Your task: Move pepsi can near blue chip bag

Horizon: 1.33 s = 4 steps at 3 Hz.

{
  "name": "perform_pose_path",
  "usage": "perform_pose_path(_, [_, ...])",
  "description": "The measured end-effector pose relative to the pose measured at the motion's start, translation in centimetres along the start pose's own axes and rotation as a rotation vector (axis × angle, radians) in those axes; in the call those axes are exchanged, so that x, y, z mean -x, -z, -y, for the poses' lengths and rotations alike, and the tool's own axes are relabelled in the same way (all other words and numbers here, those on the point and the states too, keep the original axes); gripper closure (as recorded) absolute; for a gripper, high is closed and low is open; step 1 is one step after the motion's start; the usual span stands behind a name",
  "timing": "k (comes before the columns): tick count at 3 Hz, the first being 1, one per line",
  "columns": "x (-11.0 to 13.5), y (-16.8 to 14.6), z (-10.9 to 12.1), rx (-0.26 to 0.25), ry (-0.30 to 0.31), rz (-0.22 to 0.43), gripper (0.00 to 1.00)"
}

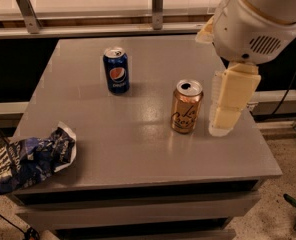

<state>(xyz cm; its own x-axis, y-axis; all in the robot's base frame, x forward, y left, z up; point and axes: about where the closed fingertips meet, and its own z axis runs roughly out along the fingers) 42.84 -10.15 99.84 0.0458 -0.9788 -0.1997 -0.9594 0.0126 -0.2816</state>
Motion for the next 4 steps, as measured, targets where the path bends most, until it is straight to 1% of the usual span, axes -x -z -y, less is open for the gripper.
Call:
perform_pose_path(1, [0.3, 0.4, 0.1, -0.014, 0.004, 0.002, 0.0])
perform_pose_path(2, [1.0, -0.9, 2.8, -0.018, 0.005, 0.034, 0.0])
perform_pose_path(3, [2.2, -4.9, 7.4, 0.017, -0.027, 0.085, 0.0])
perform_pose_path(4, [3.7, -10.3, 11.2, 0.076, -0.074, 0.14, 0.0])
